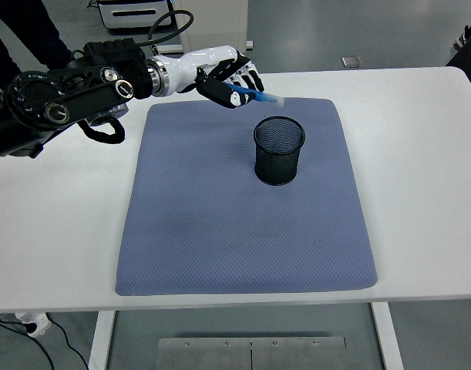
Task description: Left hand places marker in pen holder
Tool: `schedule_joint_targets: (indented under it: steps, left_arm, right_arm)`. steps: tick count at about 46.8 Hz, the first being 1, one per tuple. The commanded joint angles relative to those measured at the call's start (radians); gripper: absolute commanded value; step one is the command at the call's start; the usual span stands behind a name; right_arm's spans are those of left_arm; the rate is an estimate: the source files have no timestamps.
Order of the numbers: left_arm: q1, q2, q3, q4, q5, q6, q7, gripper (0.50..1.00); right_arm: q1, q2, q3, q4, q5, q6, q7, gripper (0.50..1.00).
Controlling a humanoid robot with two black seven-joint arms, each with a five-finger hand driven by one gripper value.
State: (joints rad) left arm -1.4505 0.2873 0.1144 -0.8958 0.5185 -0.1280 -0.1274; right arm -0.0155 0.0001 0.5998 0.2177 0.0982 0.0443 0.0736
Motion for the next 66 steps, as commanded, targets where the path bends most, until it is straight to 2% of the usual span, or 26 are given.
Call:
schedule_joint_targets:
  steps: [1, 14, 39, 50, 66]
  left_arm:
    - [0.007, -0.025, -0.039, 0.000, -0.034, 0.001, 0.000, 0.500]
    - [0.041, -0.102, -0.101, 0.001, -0.083, 0.002, -0.011, 0.500]
    - [0.191, -0.224, -0.245, 0.035, -0.115, 0.011, -0.023, 0.500]
    - [0.229, -0.243, -0.282, 0.074, -0.172, 0.013, -0.040, 0.500]
    - [0.226, -0.241, -0.340, 0.089, -0.176, 0.010, -0.040, 0.500]
  right_arm:
    - [0.000, 0.000, 0.000, 0.000, 0.000, 0.000, 0.000, 1.000]
    - [0.000, 0.000, 0.000, 0.000, 0.000, 0.000, 0.000, 1.000]
    - [0.000, 0.000, 0.000, 0.000, 0.000, 0.000, 0.000, 1.000]
    - [0.000, 0.000, 0.000, 0.000, 0.000, 0.000, 0.000, 1.000]
    - [0.000, 0.000, 0.000, 0.000, 0.000, 0.000, 0.000, 1.000]
